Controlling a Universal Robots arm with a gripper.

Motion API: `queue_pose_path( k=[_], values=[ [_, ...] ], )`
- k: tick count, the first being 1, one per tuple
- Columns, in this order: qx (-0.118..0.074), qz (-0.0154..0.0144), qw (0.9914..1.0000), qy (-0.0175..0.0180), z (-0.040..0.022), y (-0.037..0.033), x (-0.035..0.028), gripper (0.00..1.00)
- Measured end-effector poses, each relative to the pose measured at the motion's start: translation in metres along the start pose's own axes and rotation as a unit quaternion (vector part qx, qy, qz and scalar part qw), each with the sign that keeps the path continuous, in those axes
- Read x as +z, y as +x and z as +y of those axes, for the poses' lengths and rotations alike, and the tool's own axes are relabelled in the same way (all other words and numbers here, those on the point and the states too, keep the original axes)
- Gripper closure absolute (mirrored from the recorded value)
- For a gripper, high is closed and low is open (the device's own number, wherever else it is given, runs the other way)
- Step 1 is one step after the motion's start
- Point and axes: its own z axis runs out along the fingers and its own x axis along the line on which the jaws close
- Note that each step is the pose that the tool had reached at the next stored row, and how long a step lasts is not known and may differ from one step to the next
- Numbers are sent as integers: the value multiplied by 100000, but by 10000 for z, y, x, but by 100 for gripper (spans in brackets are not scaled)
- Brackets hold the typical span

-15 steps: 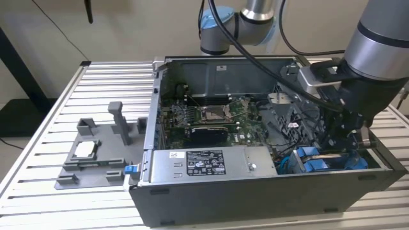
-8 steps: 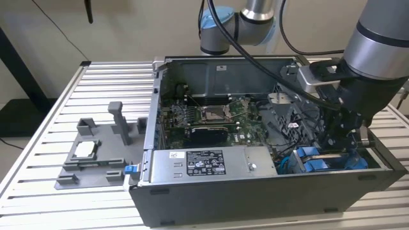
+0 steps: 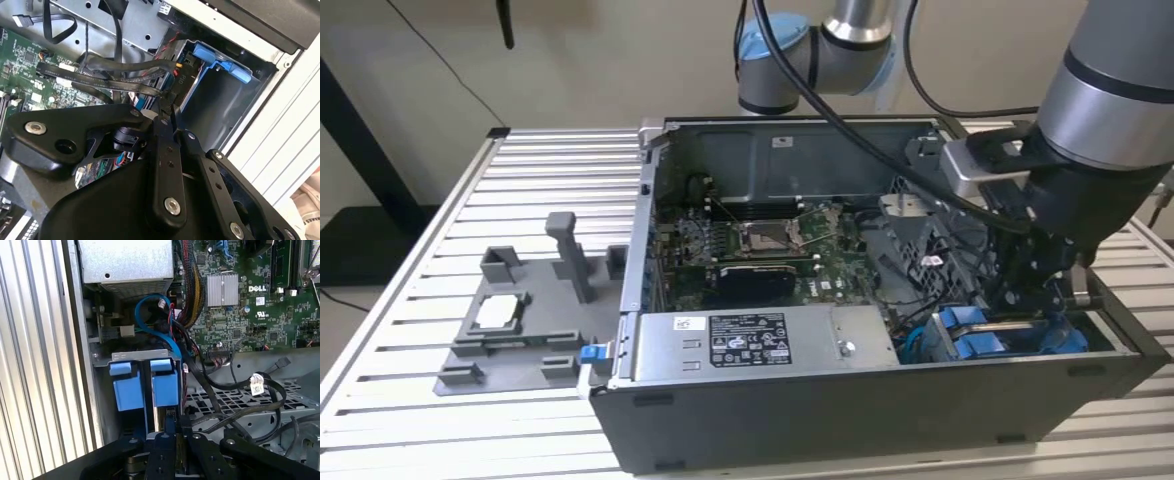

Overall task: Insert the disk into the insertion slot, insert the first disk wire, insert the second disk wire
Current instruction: 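Insert the second disk wire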

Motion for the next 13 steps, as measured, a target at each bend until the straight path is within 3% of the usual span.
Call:
queue_pose_path(
  k=[10,13],
  values=[
    [-1,1,100000,3,4,3,33,84],
    [18,-263,100000,-21,2,5,33,83]
  ],
)
